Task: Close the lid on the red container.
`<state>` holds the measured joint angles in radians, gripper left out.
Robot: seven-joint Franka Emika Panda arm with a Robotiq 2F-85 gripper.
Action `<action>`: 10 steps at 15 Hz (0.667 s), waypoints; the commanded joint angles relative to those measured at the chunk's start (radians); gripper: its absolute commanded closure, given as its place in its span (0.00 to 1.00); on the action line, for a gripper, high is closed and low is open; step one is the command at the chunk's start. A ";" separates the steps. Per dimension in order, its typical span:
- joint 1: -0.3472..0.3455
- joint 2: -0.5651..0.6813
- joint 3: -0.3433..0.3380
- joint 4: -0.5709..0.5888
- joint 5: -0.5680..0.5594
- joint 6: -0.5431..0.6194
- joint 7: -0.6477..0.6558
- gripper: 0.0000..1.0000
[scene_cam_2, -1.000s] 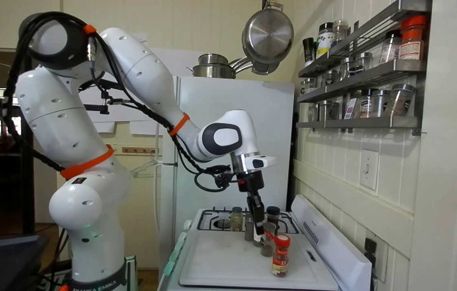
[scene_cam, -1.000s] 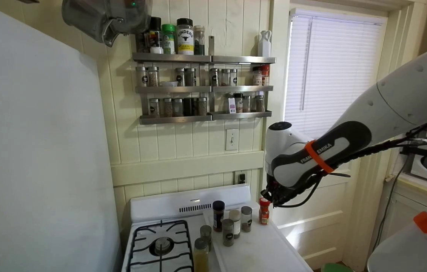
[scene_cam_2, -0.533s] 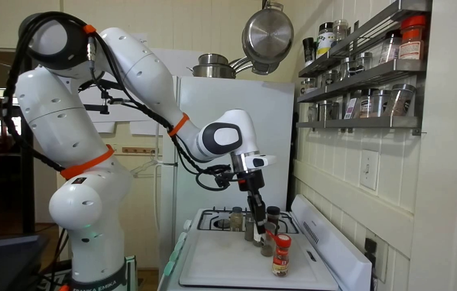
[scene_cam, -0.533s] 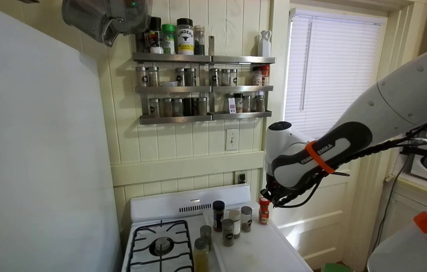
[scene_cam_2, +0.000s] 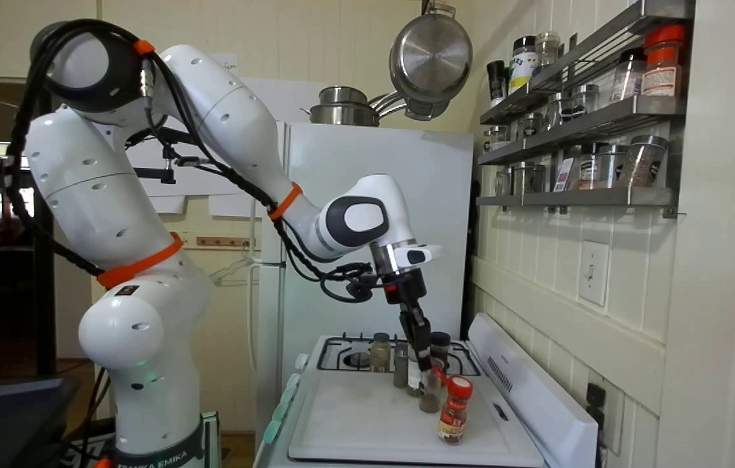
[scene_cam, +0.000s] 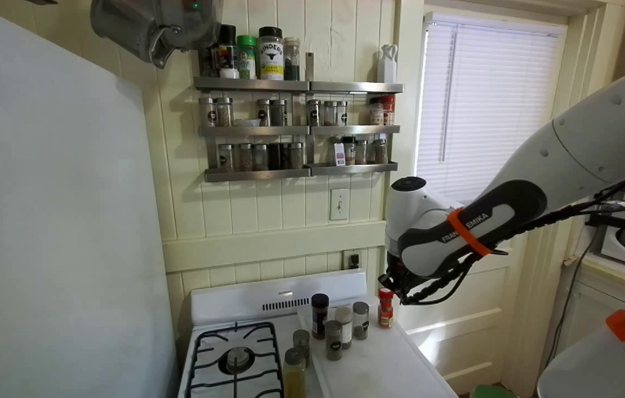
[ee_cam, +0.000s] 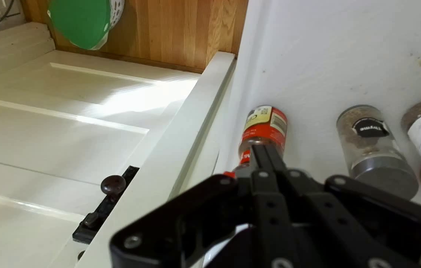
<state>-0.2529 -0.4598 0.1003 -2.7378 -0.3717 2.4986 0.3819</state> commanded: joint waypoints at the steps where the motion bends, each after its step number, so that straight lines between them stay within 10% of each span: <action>1: -0.011 0.000 0.015 -0.006 -0.033 0.024 0.027 1.00; 10: -0.002 0.009 0.031 0.012 -0.044 0.023 0.026 1.00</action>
<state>-0.2525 -0.4596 0.1174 -2.7260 -0.3886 2.5000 0.3820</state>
